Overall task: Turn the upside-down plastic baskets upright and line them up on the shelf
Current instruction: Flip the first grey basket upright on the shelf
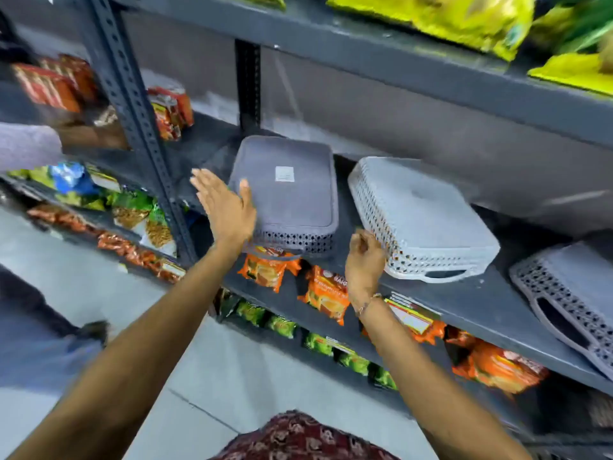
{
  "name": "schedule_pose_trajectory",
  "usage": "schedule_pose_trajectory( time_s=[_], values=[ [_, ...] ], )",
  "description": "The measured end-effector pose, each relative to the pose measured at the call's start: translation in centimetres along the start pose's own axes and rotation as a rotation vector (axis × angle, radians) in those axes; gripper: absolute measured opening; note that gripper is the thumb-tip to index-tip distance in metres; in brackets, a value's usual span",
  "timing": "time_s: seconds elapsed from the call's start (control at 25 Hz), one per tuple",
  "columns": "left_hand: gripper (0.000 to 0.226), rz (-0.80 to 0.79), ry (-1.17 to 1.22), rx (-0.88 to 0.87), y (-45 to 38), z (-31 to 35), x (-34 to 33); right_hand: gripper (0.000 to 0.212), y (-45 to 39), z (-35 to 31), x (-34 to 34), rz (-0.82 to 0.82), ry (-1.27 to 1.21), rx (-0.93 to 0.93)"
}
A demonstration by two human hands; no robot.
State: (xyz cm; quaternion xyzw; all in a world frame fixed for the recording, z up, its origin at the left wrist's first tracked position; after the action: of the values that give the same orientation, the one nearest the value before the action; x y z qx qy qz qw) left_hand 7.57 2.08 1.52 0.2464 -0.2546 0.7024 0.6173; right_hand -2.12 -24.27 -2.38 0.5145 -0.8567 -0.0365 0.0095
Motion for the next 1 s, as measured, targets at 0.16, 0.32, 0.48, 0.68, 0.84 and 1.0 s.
schedule_pose_trajectory(
  time_s=[0.16, 0.32, 0.48, 0.68, 0.84, 1.0],
  values=[
    [0.068, -0.194, 0.148, 0.276, -1.4, -4.9, -2.1, 0.038, -0.9, 5.6, -1.1, 0.041, -0.129, -0.448],
    [0.048, -0.294, 0.128, 0.29, -2.0, -5.7, -2.7, 0.022, -0.8, 4.9, -1.9, 0.051, -0.156, -0.517],
    [0.04, -0.345, 0.183, 0.244, -3.2, -6.3, -2.4, 0.026, -1.3, 4.9, -2.1, 0.113, -0.142, -0.53],
    [0.042, -0.397, 0.208, 0.195, -3.8, -6.8, -2.0, 0.025, -1.5, 4.6, -2.9, 0.055, -0.103, -0.642],
    [0.051, -0.328, 0.183, -0.094, -3.1, -4.8, -0.5, 0.034, -0.8, 4.5, -3.5, 0.017, -0.295, -0.625],
    [0.091, -0.385, -0.241, -0.556, 0.1, -2.0, -1.0, 0.028, 0.5, 3.5, -5.0, -0.026, -0.597, -0.53]
  ],
)
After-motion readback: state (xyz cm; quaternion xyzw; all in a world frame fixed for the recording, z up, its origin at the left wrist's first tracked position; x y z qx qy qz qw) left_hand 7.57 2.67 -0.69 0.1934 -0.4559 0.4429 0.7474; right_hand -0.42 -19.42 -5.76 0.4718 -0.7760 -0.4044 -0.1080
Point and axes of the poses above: each hand's wrist, its own y-axis away from the middle knuckle, its own x-axis out of the back of the hand, z = x × y, the point moved 8 cm from there along -y, towards the middle knuckle, and after that the axes turned 12 degrees about -z, right-handed, at the moved point
